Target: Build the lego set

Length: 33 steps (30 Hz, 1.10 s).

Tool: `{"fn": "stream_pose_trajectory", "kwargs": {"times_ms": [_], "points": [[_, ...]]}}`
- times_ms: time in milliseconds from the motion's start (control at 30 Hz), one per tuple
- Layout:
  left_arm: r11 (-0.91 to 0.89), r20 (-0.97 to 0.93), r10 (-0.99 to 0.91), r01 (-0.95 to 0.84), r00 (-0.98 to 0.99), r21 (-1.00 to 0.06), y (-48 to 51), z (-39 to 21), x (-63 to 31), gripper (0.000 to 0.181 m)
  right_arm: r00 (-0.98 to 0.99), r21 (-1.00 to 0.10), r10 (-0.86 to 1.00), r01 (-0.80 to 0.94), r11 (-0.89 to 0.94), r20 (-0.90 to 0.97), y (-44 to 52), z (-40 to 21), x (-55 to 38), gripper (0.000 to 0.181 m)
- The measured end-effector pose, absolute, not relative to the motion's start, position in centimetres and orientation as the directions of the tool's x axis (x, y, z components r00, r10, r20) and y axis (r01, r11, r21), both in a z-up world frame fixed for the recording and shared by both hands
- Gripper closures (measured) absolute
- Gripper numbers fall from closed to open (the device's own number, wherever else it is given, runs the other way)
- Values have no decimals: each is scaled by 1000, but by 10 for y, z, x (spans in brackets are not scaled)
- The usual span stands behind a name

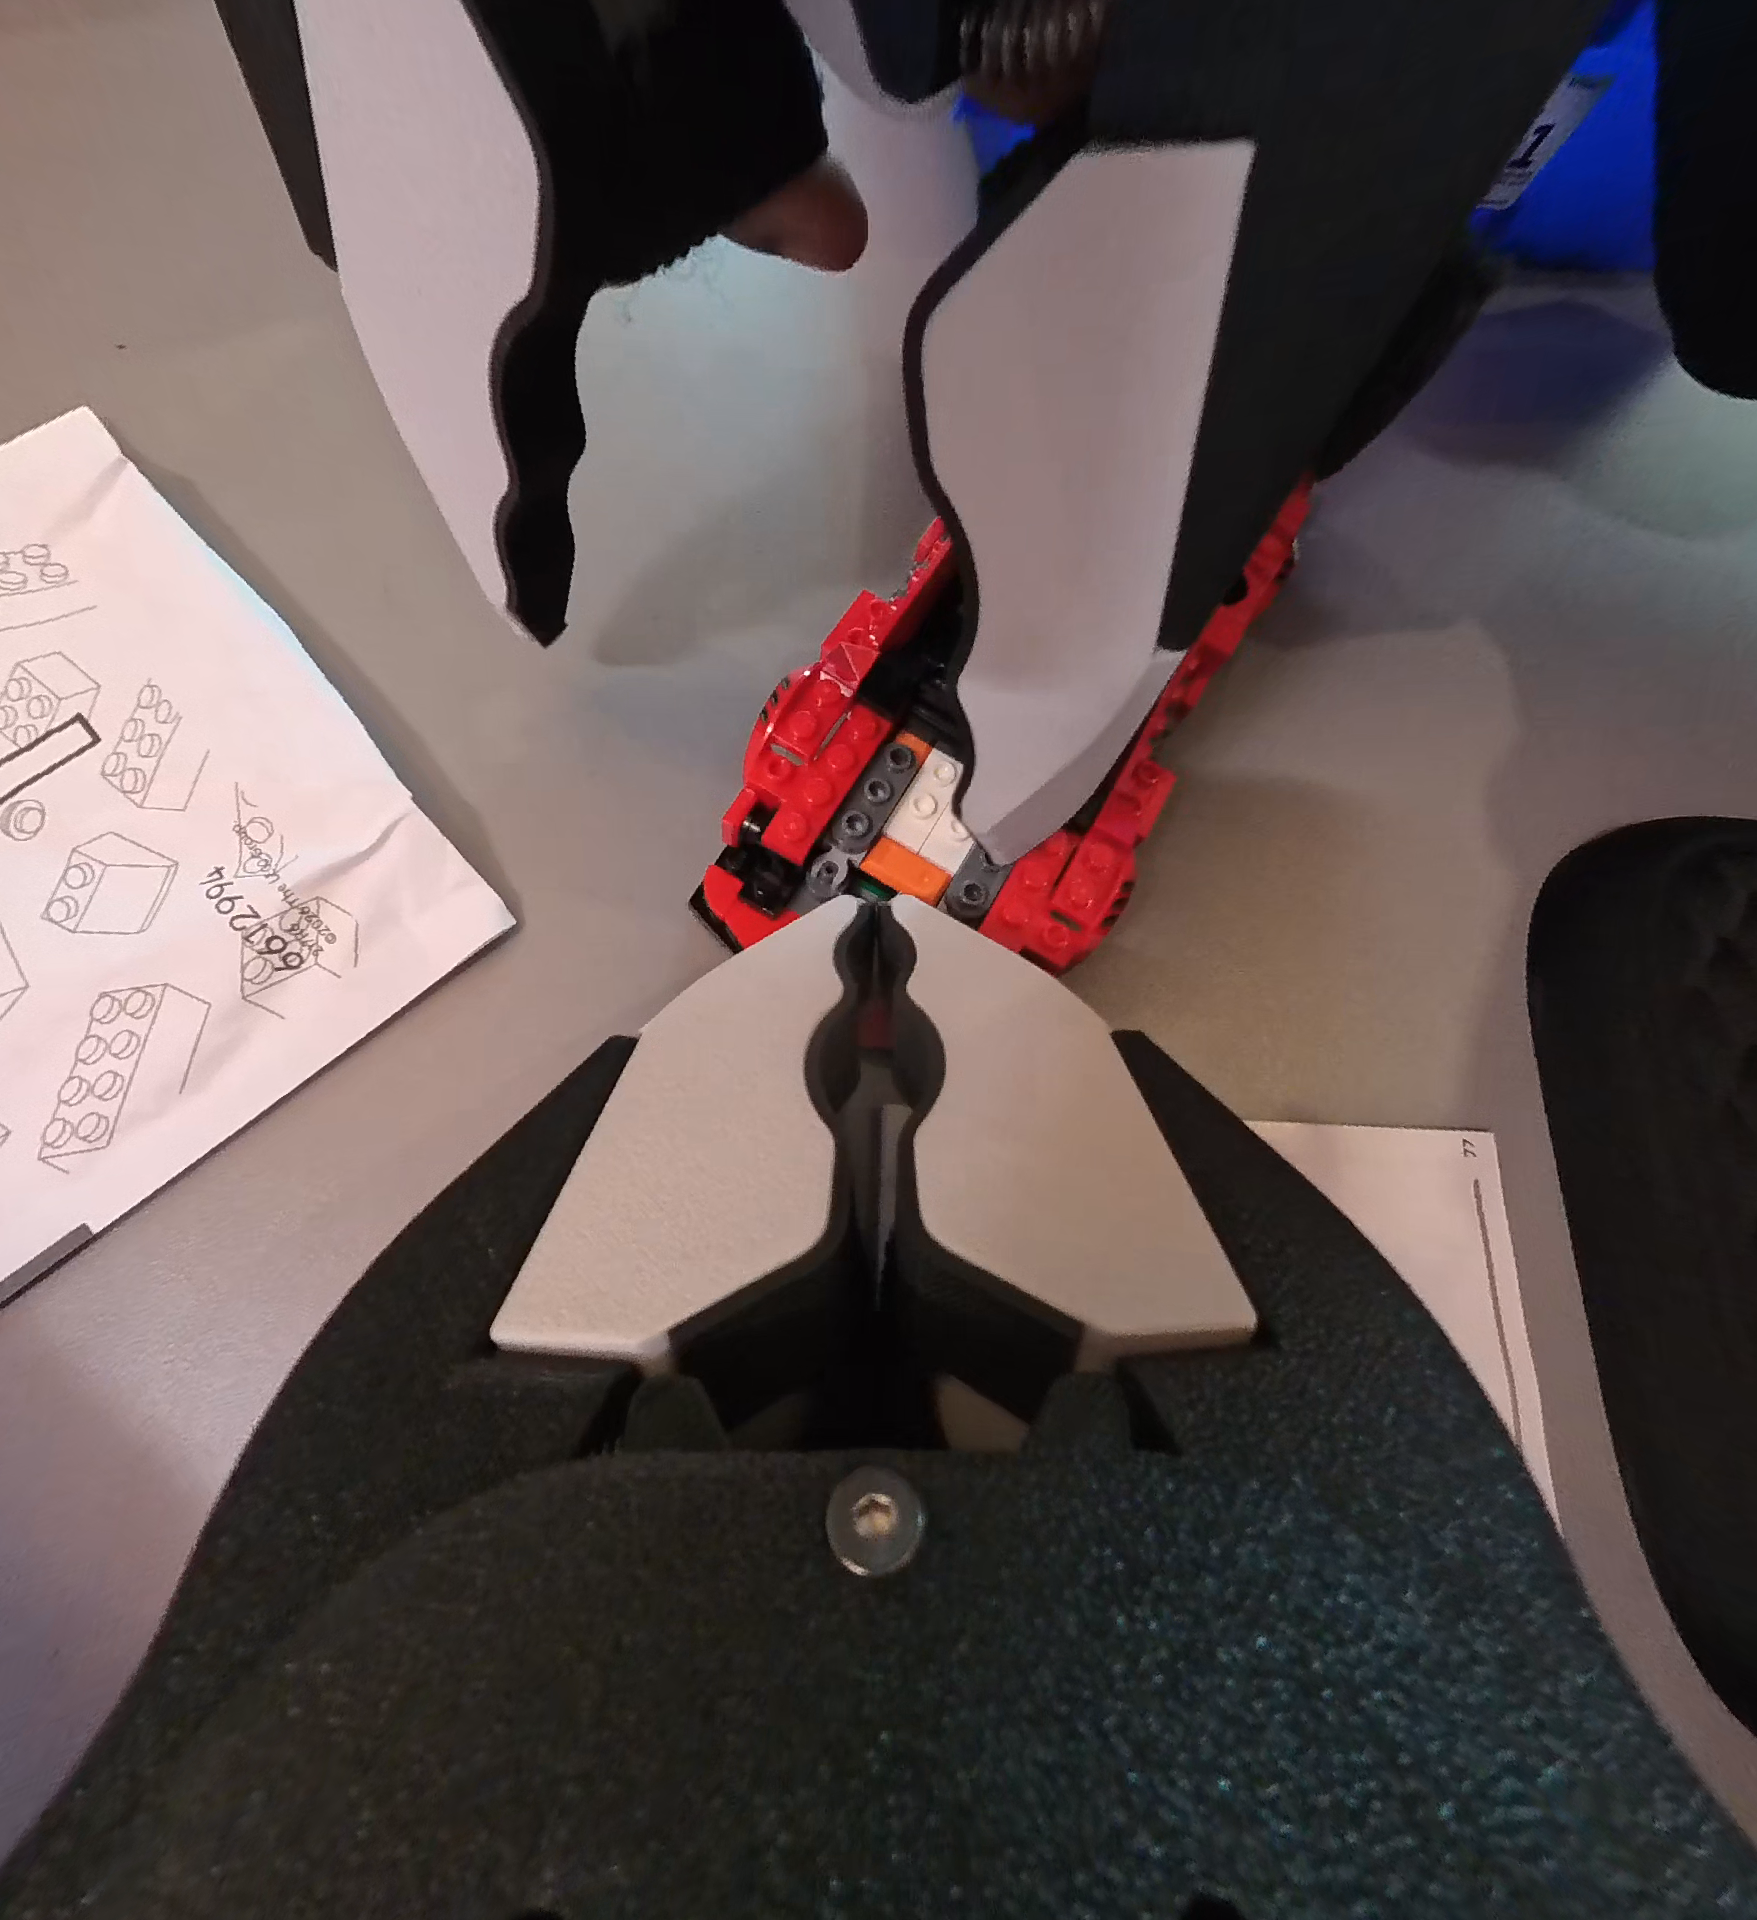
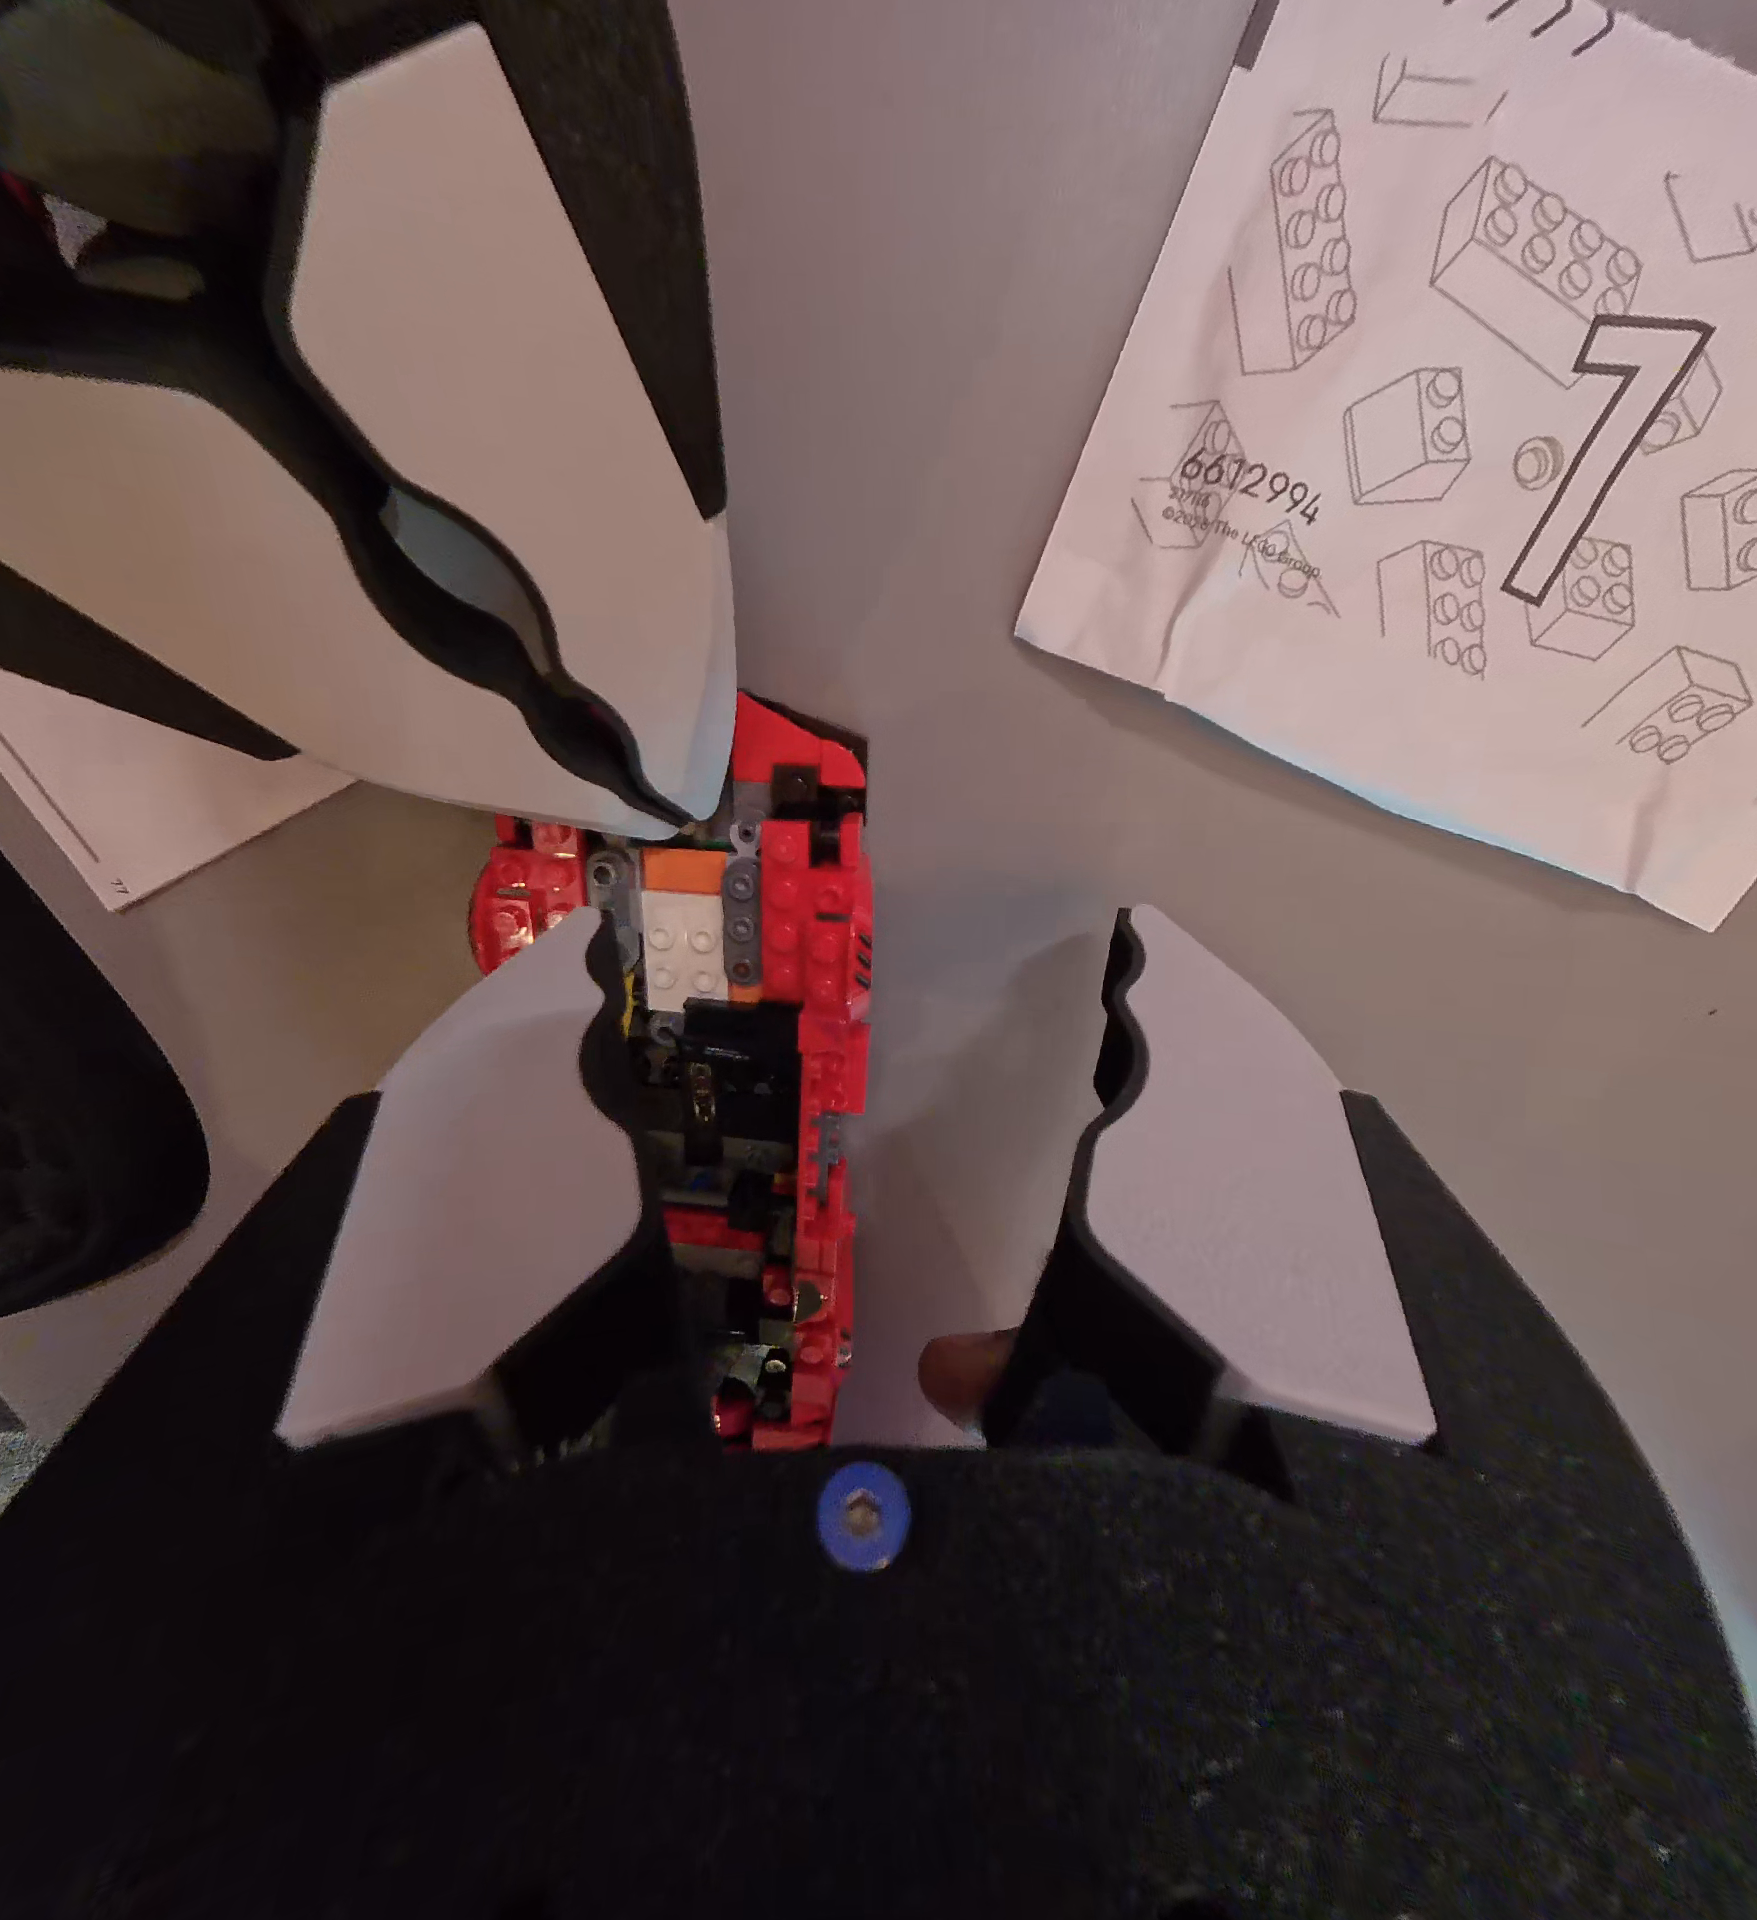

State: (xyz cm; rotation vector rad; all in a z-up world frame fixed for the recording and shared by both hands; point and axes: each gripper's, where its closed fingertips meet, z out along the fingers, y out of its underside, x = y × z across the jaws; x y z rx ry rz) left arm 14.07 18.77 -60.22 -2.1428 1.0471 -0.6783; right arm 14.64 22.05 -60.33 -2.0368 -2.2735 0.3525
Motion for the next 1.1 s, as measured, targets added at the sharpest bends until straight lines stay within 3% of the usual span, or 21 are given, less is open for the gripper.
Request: {"fn": "stream_pose_trajectory", "kwargs": {"times_ms": [233,733,1100], "points": [[-470,165,-822,-486,544,-737,186,-603,141,181,-111,-184,989,979,92,-98,221,-605,148,90],[-467,159,-817,-476,554,-745,185,-603,141,181,-3,-51,997,999,6,72,237,-603,155,53],[-463,162,-820,-469,550,-752,182,-600,141,181,56,8,990,998,-57,130,238,-601,159,47]]}}
